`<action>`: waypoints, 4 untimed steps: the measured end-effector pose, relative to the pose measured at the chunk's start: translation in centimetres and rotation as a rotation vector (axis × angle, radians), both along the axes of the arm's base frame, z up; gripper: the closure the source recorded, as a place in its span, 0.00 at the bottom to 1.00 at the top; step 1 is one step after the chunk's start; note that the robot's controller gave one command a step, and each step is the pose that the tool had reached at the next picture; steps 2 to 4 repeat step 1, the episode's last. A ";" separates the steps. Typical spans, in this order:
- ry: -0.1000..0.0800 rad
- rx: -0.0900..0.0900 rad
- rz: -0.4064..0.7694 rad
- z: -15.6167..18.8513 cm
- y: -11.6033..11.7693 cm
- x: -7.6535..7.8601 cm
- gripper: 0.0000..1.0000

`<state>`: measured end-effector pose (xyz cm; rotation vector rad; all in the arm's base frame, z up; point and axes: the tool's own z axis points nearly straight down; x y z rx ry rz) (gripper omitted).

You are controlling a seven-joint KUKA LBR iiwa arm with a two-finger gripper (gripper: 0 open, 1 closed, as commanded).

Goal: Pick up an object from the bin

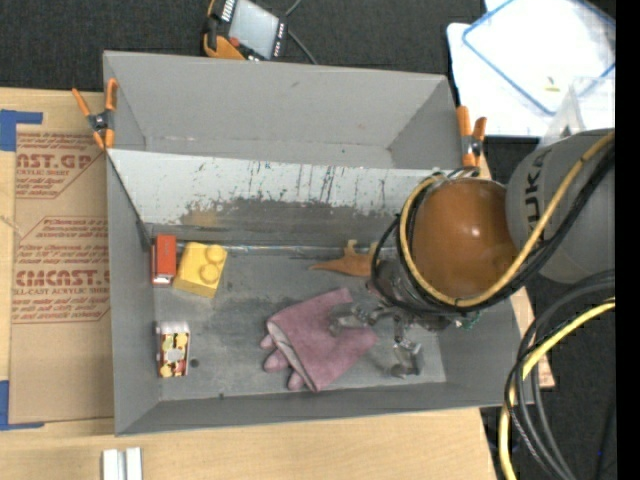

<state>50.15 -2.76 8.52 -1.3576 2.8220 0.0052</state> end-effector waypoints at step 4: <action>-0.009 0.006 -0.134 -1.5 -2.4 0.5 1.00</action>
Offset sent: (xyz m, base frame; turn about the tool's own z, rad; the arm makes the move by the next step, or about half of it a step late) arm 0.0000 0.0000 0.0000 0.0000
